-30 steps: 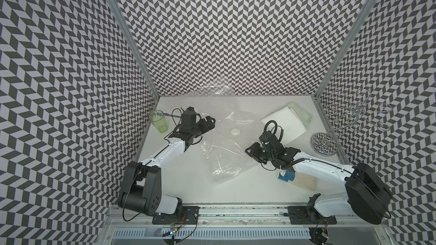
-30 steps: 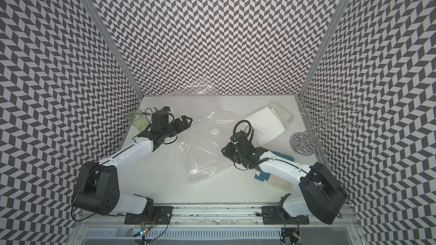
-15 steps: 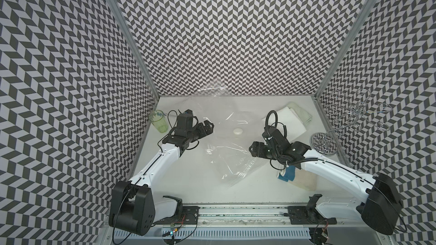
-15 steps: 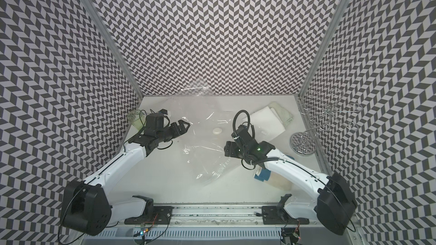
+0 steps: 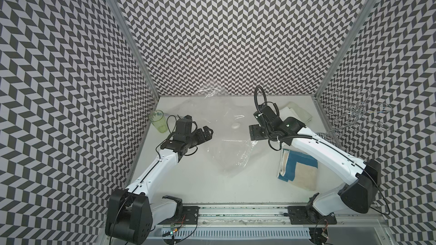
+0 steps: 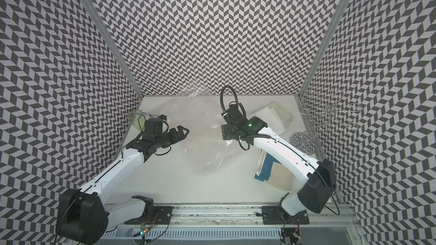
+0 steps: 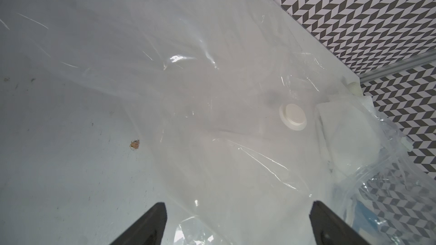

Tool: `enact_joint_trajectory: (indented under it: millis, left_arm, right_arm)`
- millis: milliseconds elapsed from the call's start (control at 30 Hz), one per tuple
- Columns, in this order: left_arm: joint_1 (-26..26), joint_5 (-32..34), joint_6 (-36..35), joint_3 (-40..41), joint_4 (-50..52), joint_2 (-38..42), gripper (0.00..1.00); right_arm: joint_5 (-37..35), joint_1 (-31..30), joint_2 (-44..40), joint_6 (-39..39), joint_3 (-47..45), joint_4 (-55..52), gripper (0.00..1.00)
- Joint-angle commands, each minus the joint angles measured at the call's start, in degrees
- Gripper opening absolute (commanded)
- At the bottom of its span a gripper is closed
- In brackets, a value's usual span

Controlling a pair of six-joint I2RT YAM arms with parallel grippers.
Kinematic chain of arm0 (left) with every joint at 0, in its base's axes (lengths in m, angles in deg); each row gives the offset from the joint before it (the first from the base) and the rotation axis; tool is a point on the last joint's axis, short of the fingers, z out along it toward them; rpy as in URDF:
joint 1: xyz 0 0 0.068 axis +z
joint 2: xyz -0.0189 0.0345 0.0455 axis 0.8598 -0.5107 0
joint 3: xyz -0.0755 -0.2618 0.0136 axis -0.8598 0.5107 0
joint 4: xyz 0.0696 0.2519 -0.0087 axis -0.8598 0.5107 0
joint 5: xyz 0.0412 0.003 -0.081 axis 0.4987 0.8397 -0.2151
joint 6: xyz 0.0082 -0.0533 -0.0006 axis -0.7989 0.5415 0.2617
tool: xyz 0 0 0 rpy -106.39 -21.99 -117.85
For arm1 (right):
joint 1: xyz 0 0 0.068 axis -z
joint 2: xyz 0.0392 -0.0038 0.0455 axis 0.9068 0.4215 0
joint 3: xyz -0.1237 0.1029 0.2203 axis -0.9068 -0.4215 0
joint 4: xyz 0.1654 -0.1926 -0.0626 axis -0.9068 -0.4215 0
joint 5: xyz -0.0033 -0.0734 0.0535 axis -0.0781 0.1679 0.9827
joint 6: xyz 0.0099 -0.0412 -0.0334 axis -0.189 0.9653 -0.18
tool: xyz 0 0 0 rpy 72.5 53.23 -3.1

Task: Place the folded towel into the vacuum bag
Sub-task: Adjust the vacuum bag at the center of the board.

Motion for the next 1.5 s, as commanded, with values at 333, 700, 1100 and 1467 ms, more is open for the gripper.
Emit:
enact_joint_trajectory:
  millis: [333,700,1100,1467]
  left_arm:
    - [-0.19,0.07,-1.53,1.95,-0.70,-0.95,0.97]
    - [-0.08,-0.29,-1.21,1.01,-9.33,-12.98,0.97]
    - [-0.06,-0.78,-4.34,-16.82,-8.50,-31.64,0.96]
    - [6.36,0.77,-5.82,-9.15,-2.95,-15.26,0.96]
  right_arm:
    - [6.29,5.24,2.79,7.42,5.20,6.82,0.81]
    - [12.40,4.28,21.04,3.08,-5.19,20.37,0.63]
    - [35.31,-6.01,23.38,-8.70,-19.03,35.87,0.55]
    - [17.45,-2.55,30.02,0.09,-5.90,28.86,0.55]
